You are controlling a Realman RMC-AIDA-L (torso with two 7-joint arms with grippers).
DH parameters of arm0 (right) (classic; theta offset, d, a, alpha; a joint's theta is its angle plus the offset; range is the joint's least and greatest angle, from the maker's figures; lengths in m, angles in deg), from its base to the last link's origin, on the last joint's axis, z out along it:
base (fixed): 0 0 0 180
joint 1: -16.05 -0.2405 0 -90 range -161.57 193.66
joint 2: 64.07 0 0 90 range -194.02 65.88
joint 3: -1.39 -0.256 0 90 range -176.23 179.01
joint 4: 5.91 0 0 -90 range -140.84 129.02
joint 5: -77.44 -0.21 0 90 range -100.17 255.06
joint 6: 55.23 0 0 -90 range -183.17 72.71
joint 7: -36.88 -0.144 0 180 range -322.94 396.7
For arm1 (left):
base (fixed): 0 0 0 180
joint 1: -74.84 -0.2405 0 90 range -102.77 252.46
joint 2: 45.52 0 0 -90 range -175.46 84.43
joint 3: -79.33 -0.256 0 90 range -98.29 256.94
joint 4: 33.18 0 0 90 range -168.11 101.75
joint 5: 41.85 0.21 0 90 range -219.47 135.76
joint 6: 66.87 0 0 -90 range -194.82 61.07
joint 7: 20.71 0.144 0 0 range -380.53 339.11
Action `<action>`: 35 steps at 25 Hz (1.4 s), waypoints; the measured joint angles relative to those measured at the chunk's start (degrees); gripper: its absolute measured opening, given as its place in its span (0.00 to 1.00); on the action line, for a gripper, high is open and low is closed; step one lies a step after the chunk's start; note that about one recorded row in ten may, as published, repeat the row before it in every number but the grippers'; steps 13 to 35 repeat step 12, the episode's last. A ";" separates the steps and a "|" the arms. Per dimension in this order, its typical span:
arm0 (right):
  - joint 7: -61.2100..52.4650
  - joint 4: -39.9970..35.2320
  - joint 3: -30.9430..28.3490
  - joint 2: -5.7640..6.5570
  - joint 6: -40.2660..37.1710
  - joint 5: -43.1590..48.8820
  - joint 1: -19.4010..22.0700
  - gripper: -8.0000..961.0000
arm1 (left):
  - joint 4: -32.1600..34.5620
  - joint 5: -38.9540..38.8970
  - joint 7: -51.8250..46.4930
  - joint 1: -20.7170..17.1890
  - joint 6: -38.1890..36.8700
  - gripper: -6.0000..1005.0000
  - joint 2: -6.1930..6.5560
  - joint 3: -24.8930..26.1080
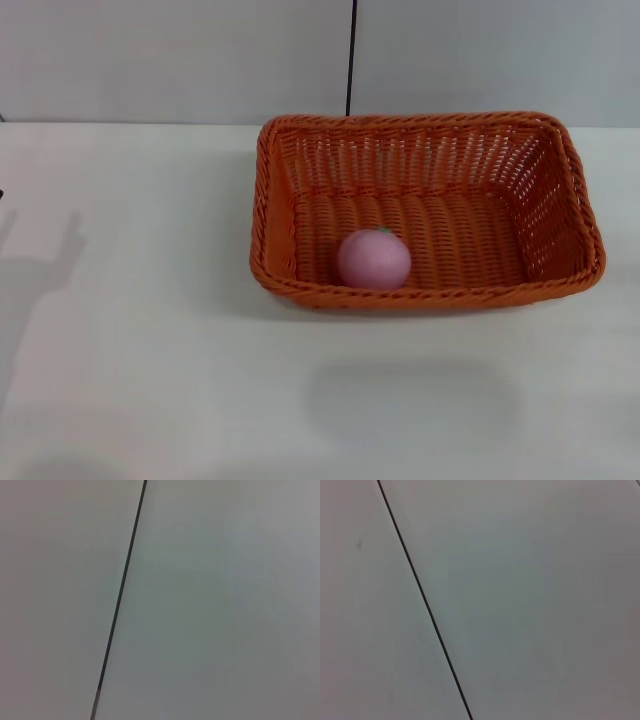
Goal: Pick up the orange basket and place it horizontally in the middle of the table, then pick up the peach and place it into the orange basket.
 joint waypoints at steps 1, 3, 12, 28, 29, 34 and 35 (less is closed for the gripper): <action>-0.02 0.00 0.03 0.00 0.04 0.04 -0.16 0.55 | 0.00 0.00 0.00 0.00 0.00 0.81 0.00 0.00; -0.04 0.00 0.22 0.00 0.10 0.13 -0.54 0.55 | 0.02 0.05 0.02 -0.05 0.54 0.81 -0.02 0.01; -0.27 0.05 0.23 -0.10 -0.10 0.23 -0.39 0.55 | 0.18 0.11 0.02 -0.49 0.40 0.81 -0.04 -0.01; -0.27 0.05 0.23 -0.10 -0.10 0.23 -0.39 0.55 | 0.18 0.11 0.02 -0.49 0.40 0.81 -0.04 -0.01; -0.27 0.05 0.23 -0.10 -0.10 0.23 -0.39 0.55 | 0.18 0.11 0.02 -0.49 0.40 0.81 -0.04 -0.01; -0.27 0.05 0.23 -0.10 -0.10 0.23 -0.39 0.55 | 0.18 0.11 0.02 -0.49 0.40 0.81 -0.04 -0.01; -0.27 0.05 0.23 -0.10 -0.10 0.23 -0.39 0.55 | 0.18 0.11 0.02 -0.49 0.40 0.81 -0.04 -0.01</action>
